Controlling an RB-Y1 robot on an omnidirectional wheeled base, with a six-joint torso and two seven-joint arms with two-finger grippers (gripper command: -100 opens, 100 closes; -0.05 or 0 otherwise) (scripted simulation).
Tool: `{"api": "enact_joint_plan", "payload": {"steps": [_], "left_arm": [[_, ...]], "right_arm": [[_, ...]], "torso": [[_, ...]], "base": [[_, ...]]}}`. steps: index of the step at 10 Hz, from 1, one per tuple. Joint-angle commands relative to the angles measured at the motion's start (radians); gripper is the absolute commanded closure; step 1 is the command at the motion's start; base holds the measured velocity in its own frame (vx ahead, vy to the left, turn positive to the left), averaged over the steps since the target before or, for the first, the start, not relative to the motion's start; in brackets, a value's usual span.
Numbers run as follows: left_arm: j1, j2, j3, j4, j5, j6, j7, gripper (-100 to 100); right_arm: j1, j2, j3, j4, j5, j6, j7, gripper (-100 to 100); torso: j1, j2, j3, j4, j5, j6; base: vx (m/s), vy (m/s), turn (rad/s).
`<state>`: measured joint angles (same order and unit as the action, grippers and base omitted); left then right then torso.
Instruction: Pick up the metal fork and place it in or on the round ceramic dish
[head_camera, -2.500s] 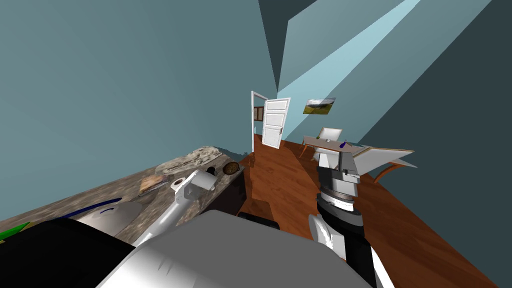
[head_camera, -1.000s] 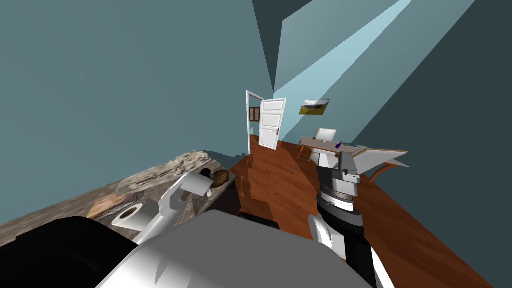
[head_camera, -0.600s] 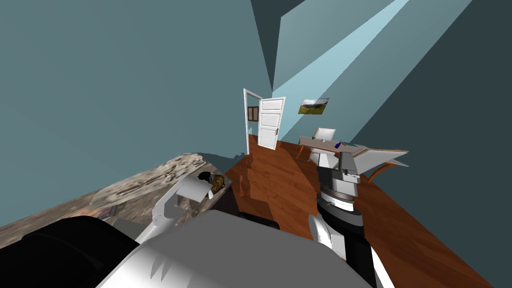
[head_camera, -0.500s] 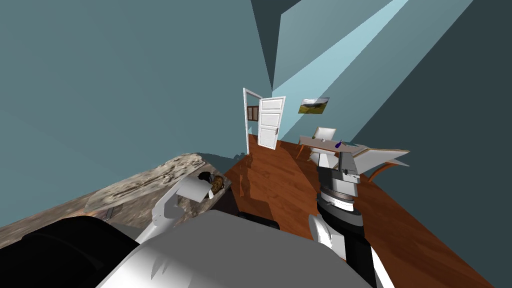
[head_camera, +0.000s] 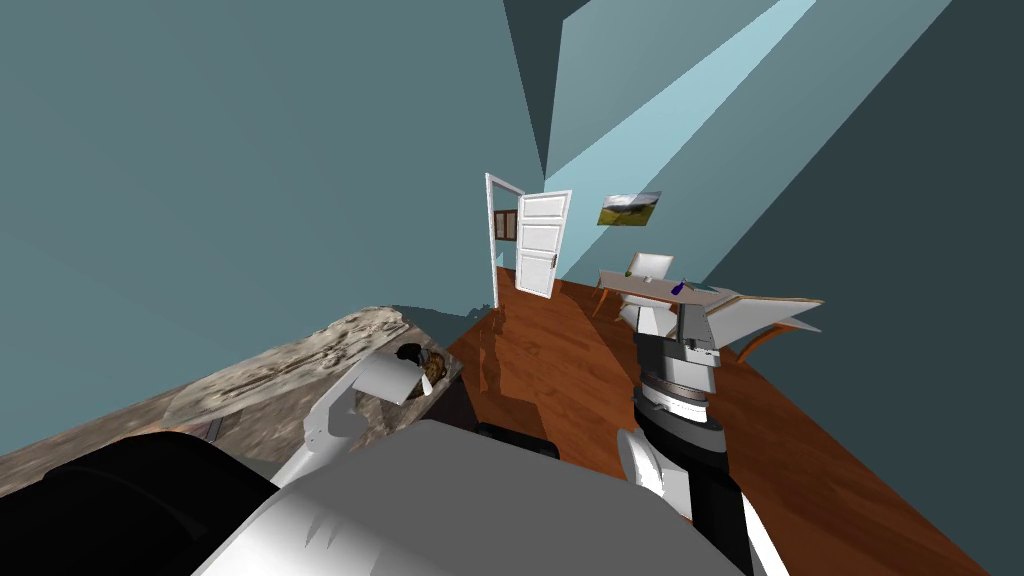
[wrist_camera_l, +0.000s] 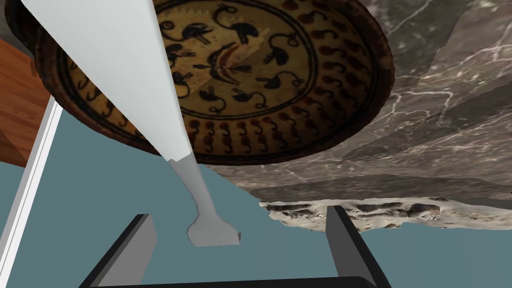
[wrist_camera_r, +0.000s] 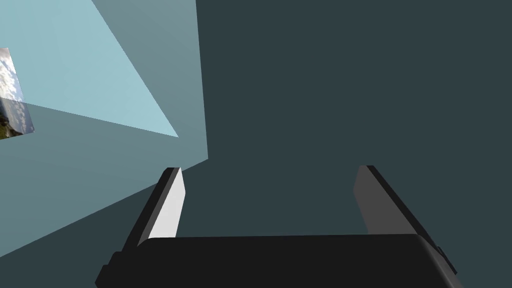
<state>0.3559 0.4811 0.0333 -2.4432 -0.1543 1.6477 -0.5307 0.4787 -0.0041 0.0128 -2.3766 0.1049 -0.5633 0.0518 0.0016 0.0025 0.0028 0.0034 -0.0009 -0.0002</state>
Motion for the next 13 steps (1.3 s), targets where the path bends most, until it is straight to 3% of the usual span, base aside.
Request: {"api": "enact_joint_plan", "payload": {"steps": [1,2,10,11,12,13], "left_arm": [[0.000,0.000,0.000,0.000,0.000,0.000,0.000,0],[-0.017,0.007,0.013,-0.034,0.013,0.050,-0.010,-100],[-0.083,0.033,0.065,-0.169,0.064,0.262,-0.051,-100],[-0.072,0.031,0.063,-0.161,0.061,0.241,-0.047,-100],[-0.072,0.031,0.063,-0.163,0.061,0.248,-0.048,0],[-0.072,0.031,0.063,-0.163,0.061,0.247,-0.048,0]], "right_arm": [[0.000,0.000,0.000,0.000,0.000,0.000,0.000,0],[0.000,0.000,0.000,0.000,0.000,0.000,0.000,0],[0.000,0.000,0.000,0.000,0.000,0.000,0.000,0],[0.000,0.000,0.000,0.000,0.000,0.000,0.000,0],[0.000,0.000,0.000,0.000,0.000,0.000,0.000,0],[0.000,0.000,0.000,0.000,0.000,0.000,0.000,0]], "torso": [[0.000,0.000,0.000,0.000,0.000,0.000],[0.000,0.000,0.000,0.000,0.000,0.000],[0.001,-0.001,0.000,0.000,0.000,0.000],[0.001,0.000,0.000,0.000,0.000,0.000],[0.000,0.000,0.000,0.000,0.000,0.000],[0.000,0.000,0.000,0.000,0.000,0.000]], "base": [[0.000,0.000,0.000],[0.007,0.007,-0.016],[0.013,0.011,-0.014],[0.000,0.000,0.000],[0.000,0.000,0.000],[0.000,0.000,0.000]]}}
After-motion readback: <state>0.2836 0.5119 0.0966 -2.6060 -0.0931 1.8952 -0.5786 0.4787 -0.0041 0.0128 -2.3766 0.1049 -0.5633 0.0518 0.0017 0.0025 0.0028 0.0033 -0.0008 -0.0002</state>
